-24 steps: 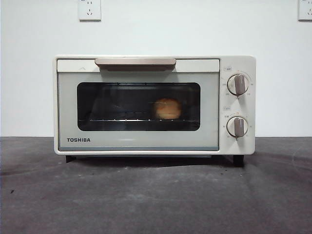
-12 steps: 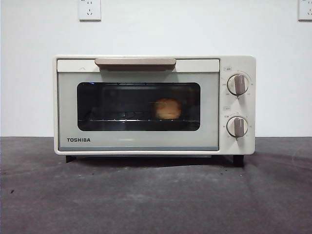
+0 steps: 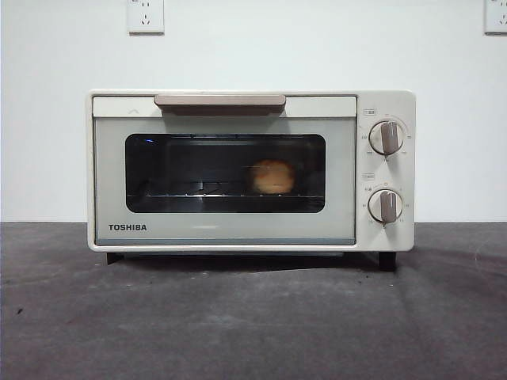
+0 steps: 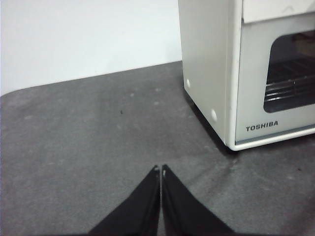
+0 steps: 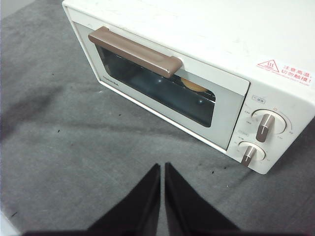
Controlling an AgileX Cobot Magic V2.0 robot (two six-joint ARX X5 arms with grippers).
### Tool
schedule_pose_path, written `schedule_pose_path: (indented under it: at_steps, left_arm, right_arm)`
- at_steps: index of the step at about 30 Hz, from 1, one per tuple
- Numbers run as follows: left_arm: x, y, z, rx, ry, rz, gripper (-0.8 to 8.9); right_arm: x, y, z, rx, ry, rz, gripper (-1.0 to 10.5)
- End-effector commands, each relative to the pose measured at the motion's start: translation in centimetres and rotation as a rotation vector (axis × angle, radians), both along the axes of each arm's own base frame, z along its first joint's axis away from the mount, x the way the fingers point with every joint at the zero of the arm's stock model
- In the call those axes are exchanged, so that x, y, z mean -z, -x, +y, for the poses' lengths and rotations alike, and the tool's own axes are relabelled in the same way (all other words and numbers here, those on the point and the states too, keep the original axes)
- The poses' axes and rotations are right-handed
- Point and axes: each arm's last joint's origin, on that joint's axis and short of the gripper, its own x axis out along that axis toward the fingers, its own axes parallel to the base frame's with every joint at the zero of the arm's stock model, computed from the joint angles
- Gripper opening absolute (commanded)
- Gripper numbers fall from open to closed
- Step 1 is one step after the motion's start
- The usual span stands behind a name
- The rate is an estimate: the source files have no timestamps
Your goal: The left arm flap open the oven, the right arm pick bread and place it into oven, the left arm flap close the oven
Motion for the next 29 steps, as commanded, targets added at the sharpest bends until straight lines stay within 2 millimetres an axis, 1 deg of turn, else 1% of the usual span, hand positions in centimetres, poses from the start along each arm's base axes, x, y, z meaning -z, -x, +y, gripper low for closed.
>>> schedule_pose_path:
  at_steps: [1, 6, 29]
  left_arm:
    - [1.15, -0.03, 0.02, -0.004, 0.0, 0.068, 0.16]
    - [1.12, -0.03, 0.02, -0.007, 0.025, 0.067, 0.16]
    - [1.12, -0.04, 0.02, -0.006, 0.024, 0.067, 0.16]
  right_arm:
    - [-0.49, -0.06, 0.16, 0.0, -0.017, -0.011, 0.1]
    - [-0.48, -0.06, 0.17, 0.0, -0.016, -0.011, 0.1]
    - [-0.49, -0.06, 0.16, -0.004, -0.007, -0.02, 0.1]
